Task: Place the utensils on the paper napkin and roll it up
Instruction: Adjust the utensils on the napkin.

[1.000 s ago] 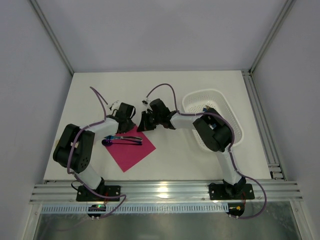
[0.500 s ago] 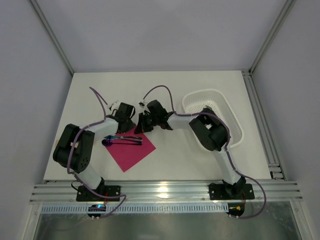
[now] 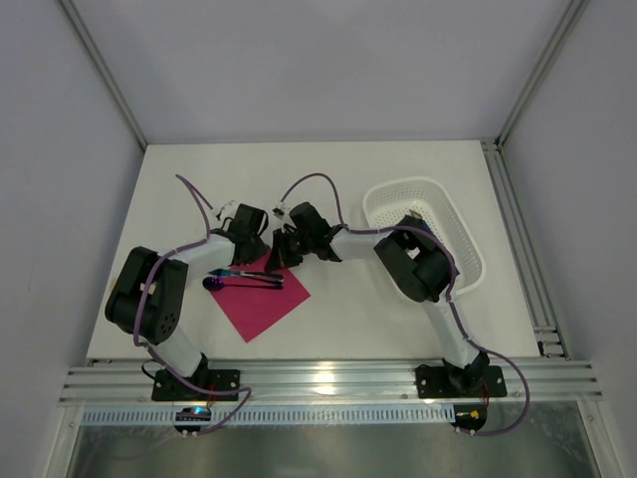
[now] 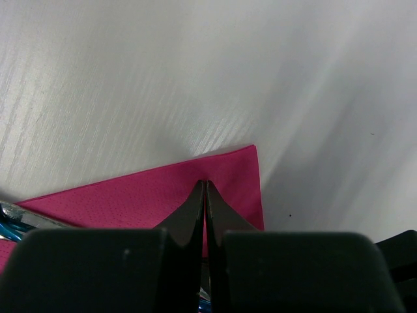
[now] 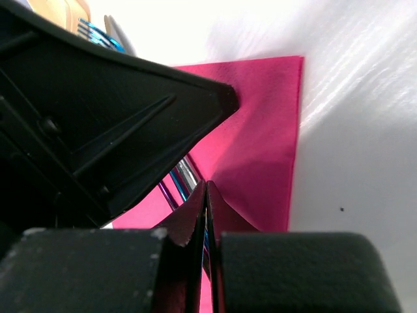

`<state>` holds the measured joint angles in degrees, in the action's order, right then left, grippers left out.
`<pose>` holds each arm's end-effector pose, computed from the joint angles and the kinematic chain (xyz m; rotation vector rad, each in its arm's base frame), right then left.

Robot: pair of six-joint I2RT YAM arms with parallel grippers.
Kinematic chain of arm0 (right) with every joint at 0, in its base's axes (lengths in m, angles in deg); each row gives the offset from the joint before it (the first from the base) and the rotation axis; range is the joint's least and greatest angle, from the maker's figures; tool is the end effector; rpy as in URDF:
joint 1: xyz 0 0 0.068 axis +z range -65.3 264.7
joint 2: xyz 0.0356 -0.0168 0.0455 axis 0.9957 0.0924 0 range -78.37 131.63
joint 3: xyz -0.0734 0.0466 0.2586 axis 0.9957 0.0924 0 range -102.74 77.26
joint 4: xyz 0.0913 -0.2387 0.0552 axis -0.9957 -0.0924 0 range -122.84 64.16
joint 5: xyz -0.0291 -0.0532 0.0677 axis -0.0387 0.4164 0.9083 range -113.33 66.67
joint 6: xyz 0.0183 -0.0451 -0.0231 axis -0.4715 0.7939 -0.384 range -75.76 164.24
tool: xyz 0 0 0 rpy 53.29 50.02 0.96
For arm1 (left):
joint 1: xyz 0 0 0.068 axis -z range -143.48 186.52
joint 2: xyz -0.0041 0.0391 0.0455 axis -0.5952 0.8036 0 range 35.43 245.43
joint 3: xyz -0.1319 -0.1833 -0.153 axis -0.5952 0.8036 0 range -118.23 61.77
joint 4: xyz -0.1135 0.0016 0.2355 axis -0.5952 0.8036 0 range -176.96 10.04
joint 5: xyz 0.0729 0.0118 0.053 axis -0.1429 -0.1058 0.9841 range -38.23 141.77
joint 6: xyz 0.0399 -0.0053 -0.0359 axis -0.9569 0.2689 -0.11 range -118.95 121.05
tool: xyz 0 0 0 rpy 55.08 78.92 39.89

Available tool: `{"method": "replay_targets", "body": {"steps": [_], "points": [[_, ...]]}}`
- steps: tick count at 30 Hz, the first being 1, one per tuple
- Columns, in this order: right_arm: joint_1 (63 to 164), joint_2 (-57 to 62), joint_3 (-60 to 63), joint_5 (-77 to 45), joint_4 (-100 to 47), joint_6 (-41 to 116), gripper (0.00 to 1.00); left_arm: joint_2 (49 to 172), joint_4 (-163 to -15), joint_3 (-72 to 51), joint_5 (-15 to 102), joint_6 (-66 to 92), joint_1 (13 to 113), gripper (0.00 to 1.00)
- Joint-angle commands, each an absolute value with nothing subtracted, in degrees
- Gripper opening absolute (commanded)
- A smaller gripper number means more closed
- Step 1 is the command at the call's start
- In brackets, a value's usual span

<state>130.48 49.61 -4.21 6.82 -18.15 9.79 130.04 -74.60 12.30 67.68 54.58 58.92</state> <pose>0.3193 0.3538 0.1194 -0.5625 2.4338 1.2748 0.2947 -0.1109 0.1540 -0.7765 2.4035 -0.1745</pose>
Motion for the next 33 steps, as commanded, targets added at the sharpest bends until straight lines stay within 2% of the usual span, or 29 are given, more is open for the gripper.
{"method": "replay_targets", "body": {"steps": [1,24,33], "points": [[131.0,49.4,-6.2,8.4,-17.1,10.3,0.04,131.1,-73.9,13.6,67.2,54.7,58.5,0.0],[131.4,48.8,-4.6,10.7,-19.2,12.5,0.04,131.0,-73.5,13.9,67.2,55.2,58.2,0.0],[131.4,45.0,-2.5,7.3,-17.7,13.5,0.04,129.7,-73.6,14.0,67.1,54.6,58.2,0.0]]}}
